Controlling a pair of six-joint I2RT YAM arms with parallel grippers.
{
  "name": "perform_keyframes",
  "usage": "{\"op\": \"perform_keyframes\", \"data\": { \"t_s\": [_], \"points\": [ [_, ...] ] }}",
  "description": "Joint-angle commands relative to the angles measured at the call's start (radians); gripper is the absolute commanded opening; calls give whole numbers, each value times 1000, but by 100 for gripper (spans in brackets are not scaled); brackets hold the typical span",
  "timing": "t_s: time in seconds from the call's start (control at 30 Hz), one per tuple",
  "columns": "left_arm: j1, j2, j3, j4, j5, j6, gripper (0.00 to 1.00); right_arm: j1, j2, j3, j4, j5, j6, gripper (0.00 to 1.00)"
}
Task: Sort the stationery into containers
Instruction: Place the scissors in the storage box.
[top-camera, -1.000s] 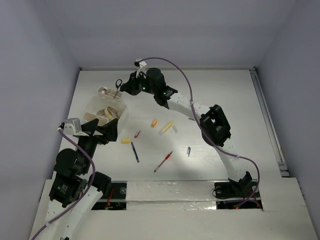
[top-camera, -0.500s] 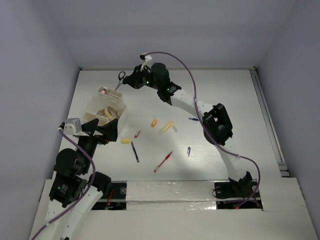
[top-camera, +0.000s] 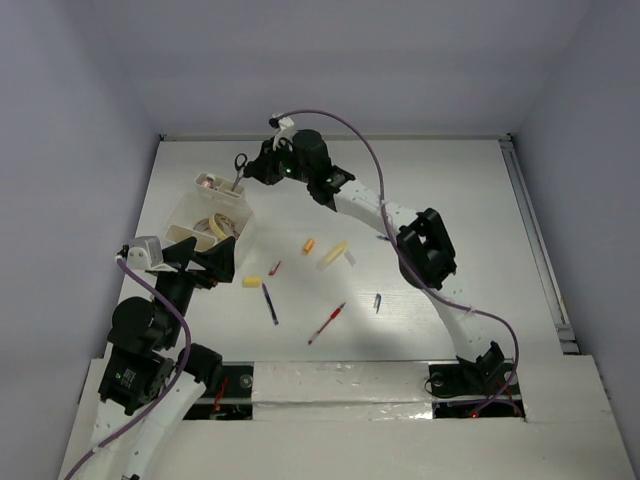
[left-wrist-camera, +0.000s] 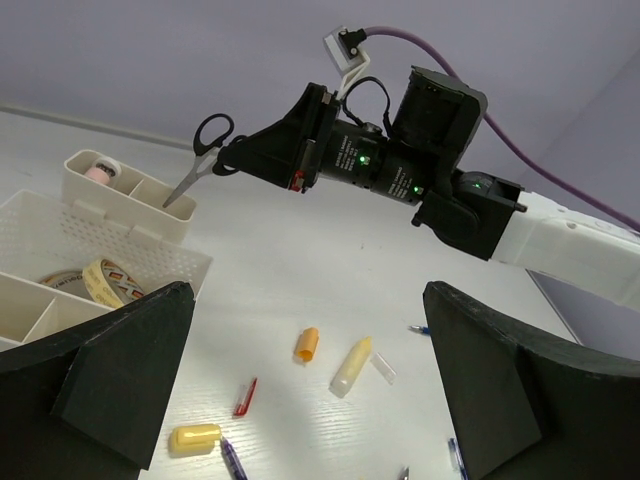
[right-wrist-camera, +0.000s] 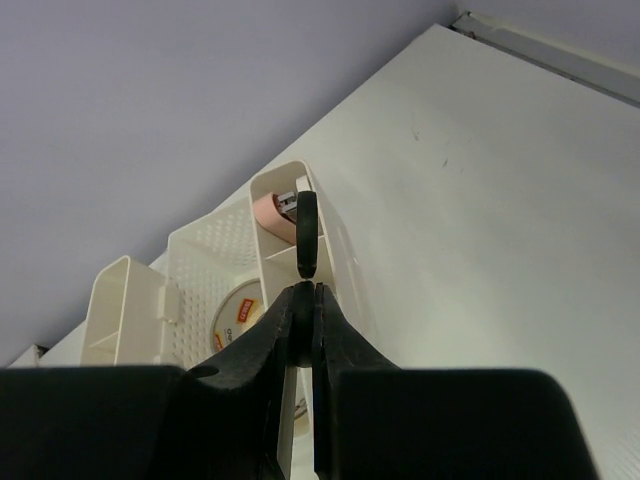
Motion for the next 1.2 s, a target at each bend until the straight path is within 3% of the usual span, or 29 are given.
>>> {"op": "perform_keyframes", "data": {
  "t_s": [0.0, 0.13, 0.37, 0.5, 0.7, 0.83, 0.93, 0.97, 1.17],
  "points": [
    [4, 3, -8, 58, 16, 13, 99, 33, 3, 66, -15, 22, -63, 0],
    [13, 9, -7, 58, 20, 13, 99, 42, 26, 105, -40, 20, -73, 0],
    [13, 12, -8, 56, 23, 12, 99, 60, 49, 175, -80, 27, -85, 15],
    [22, 12, -8, 58, 27, 13, 99, 60, 37, 161, -89, 37, -103, 18],
    [22, 17, -8, 59, 30, 13, 99, 60, 17, 147, -86, 30, -103, 51],
    [31, 22, -8, 59, 30, 13, 99, 60, -28, 132, -95, 31, -119, 56],
    [31, 25, -8, 58, 30, 15, 99, 60, -119, 52, -92, 63, -140, 57],
    [31, 26, -8, 59, 31, 15, 99, 50, -234, -100, -37, 69, -133, 57],
    [31, 34, -10, 62, 45, 16, 99, -11, -573, -668, 78, 249, -97, 55]
  ]
}}
